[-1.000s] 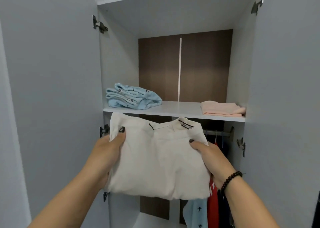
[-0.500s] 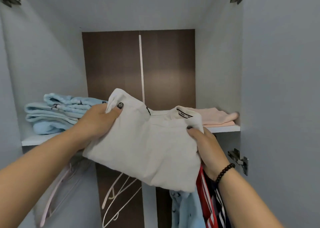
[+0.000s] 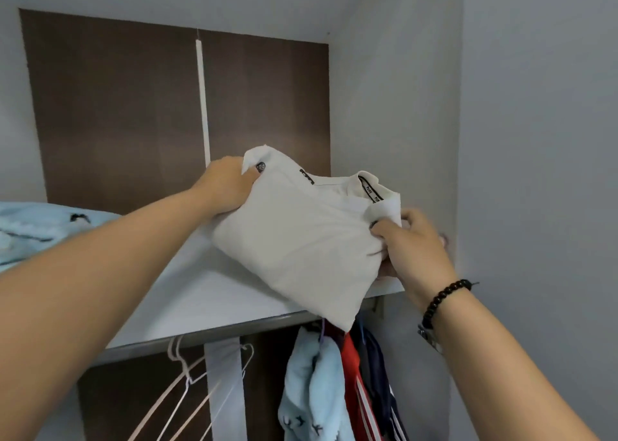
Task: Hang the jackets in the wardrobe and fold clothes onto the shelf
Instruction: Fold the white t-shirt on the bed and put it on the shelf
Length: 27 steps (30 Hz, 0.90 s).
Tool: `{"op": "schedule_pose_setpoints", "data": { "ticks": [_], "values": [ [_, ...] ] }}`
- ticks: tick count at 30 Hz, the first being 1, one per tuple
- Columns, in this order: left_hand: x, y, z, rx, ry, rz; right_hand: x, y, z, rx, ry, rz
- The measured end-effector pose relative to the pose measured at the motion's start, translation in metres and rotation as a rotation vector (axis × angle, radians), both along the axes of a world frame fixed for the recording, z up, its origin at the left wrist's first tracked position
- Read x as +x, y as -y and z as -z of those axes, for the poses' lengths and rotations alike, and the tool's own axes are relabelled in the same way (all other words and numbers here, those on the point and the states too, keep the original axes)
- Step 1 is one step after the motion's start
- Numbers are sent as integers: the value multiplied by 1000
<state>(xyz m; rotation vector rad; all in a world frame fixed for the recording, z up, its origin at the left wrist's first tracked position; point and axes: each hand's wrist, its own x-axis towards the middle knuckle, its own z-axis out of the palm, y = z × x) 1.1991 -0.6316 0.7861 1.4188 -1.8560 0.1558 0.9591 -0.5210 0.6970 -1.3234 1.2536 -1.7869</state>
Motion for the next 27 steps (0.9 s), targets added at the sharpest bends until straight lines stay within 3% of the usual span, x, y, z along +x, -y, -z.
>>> {"op": "schedule_pose_setpoints", "data": {
  "ticks": [5,9,13,16,19,21,23,25,27],
  "values": [
    [-57,67,-32,-31,150,34,-30,27,-5,-8,58,71],
    [-102,101,-45,-96,290,42,-45,41,3,-22,-7,119],
    [-140,125,-33,0,398,96,-50,44,16,-37,45,132],
    [-161,141,-7,88,495,114,-50,42,25,-51,-37,211],
    [-175,155,20,126,520,116,-51,37,27,-46,-305,385],
    [-175,154,27,133,425,145,-49,31,25,-86,-629,645],
    [-168,142,24,141,321,150,-46,23,18,-237,-771,793],
    [-158,125,22,192,325,111,-38,18,13,-421,-816,808],
    [-146,105,26,297,399,87,-30,19,10,-515,-894,694]
  ]
}}
